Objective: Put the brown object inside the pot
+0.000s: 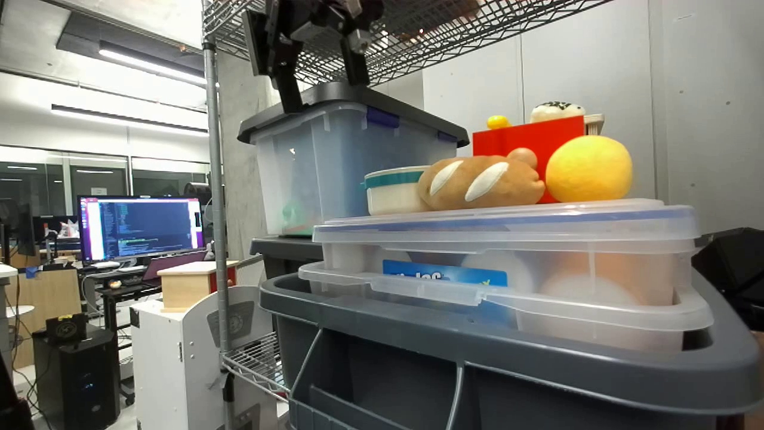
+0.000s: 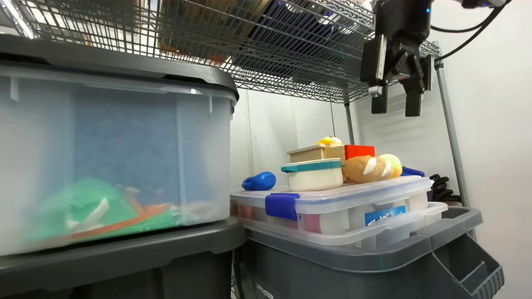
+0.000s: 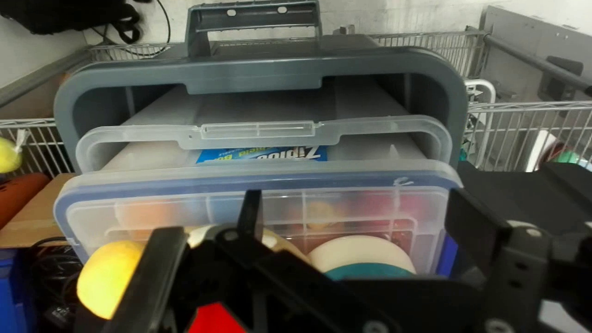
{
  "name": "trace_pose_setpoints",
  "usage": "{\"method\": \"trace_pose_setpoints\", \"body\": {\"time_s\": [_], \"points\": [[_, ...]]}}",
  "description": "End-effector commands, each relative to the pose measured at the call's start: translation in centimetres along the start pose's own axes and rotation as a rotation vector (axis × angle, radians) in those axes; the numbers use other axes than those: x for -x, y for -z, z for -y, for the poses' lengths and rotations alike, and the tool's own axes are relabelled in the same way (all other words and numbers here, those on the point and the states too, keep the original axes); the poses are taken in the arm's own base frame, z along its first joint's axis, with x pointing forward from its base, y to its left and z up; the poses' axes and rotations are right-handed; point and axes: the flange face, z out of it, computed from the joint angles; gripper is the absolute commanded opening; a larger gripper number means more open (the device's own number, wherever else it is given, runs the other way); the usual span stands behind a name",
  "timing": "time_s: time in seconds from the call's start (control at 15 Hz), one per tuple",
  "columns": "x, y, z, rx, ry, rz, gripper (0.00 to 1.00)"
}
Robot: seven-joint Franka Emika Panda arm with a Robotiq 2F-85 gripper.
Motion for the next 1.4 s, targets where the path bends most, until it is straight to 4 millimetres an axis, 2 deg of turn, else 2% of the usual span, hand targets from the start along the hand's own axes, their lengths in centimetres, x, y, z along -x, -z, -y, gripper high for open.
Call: {"method": "trace_pose_setpoints", "body": {"time_s": [0.0,0.27,0.53,0.8,1.33], "points": [[-1.1,-1.2,-3.0,0.045,-0.003,-0.032,1.00],[-1.9,-2.6,-5.6,0.082,-0.013,-0.051,1.00],[-3.1,-4.4,-7.2,0.101,0.003,-0.072,1.00],[-4.4,-5.6,-7.0,0.092,0.085,-0.066,1.00],[-7.1,-6.4,-6.9,0.095,0.188,-0.066,1.00]]}}
